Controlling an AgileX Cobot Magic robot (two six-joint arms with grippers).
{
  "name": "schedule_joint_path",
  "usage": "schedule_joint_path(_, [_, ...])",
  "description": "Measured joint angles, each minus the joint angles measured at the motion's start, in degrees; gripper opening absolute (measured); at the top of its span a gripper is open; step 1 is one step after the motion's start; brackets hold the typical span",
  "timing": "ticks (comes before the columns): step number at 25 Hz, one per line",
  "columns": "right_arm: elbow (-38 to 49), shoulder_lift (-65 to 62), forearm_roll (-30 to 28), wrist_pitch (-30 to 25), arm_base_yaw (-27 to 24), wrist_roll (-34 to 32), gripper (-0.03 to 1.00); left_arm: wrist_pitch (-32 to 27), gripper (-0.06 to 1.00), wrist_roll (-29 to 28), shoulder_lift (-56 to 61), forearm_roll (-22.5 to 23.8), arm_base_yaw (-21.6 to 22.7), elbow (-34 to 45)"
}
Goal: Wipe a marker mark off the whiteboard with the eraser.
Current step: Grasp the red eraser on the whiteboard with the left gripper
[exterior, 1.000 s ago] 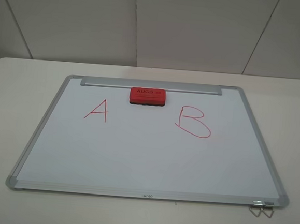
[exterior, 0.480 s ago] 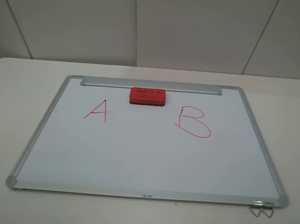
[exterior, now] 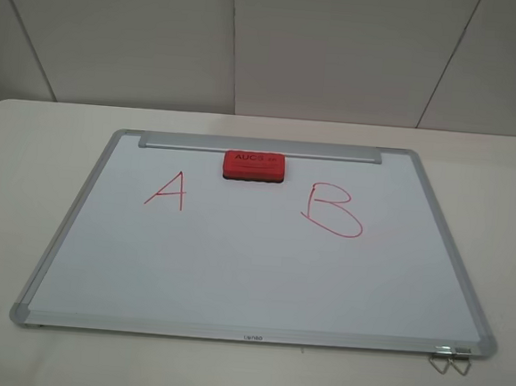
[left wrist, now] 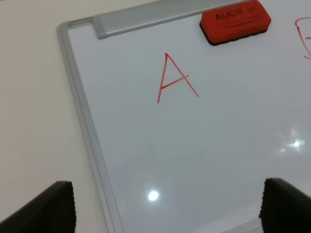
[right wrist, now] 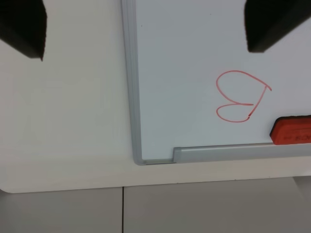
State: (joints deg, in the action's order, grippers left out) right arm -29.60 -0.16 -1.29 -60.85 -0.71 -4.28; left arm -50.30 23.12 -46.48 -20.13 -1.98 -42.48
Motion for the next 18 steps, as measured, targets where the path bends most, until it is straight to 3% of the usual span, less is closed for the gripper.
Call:
schedule_joint_path(4, [0.0,0.0,0.0,0.0,0.0,0.0,0.72,0.66,0.76,4.38,-19.26,-1.01,-1.29,-10.18])
schedule_joint_path(9, [0.0,0.0,0.0,0.0,0.0,0.0,0.72,-3.12,0.76,11.42,-40.73,-1.02,-5.09,-26.56])
schedule_joint_path(18, [0.0,0.0,0.0,0.0,0.0,0.0,0.72,-6.07,0.76,21.59,-66.18,-0.97,-14.65,-51.91])
